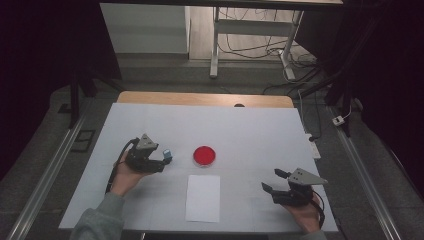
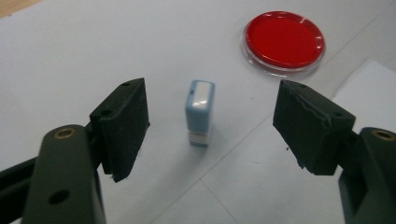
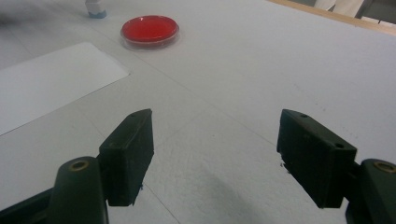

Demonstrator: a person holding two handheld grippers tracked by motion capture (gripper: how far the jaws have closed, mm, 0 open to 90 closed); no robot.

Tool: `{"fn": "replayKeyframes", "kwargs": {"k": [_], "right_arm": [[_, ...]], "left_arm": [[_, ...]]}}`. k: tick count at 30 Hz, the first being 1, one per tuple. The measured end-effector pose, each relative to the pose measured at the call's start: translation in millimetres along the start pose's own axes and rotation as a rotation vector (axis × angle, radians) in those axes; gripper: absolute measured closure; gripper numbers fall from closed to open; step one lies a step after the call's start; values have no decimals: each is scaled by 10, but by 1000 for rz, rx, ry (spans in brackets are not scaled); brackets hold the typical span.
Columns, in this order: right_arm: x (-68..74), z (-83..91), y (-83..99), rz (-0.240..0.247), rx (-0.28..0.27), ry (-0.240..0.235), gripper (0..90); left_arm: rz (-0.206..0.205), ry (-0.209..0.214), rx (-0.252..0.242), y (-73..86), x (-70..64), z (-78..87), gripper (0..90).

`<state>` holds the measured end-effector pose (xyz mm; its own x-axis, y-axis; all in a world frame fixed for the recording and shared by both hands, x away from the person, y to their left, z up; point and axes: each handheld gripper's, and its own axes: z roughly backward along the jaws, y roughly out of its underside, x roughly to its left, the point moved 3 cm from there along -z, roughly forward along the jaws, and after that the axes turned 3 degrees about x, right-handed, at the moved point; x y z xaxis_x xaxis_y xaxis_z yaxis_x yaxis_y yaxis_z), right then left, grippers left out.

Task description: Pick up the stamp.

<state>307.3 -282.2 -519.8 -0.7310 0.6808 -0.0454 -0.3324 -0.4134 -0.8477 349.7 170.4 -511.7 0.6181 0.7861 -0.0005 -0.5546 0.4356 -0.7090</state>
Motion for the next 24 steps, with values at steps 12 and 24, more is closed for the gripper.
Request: {"fn": "replayKeyframes", "kwargs": {"k": [12, 24], "right_arm": [[4, -37, -6, 5, 12, -4, 272], [-1, -36, 9, 4, 14, -4, 272]], "left_arm": [[-9, 8, 34, -31, 59, -179, 322], [3, 20, 41, 2, 94, -244, 435]]}}
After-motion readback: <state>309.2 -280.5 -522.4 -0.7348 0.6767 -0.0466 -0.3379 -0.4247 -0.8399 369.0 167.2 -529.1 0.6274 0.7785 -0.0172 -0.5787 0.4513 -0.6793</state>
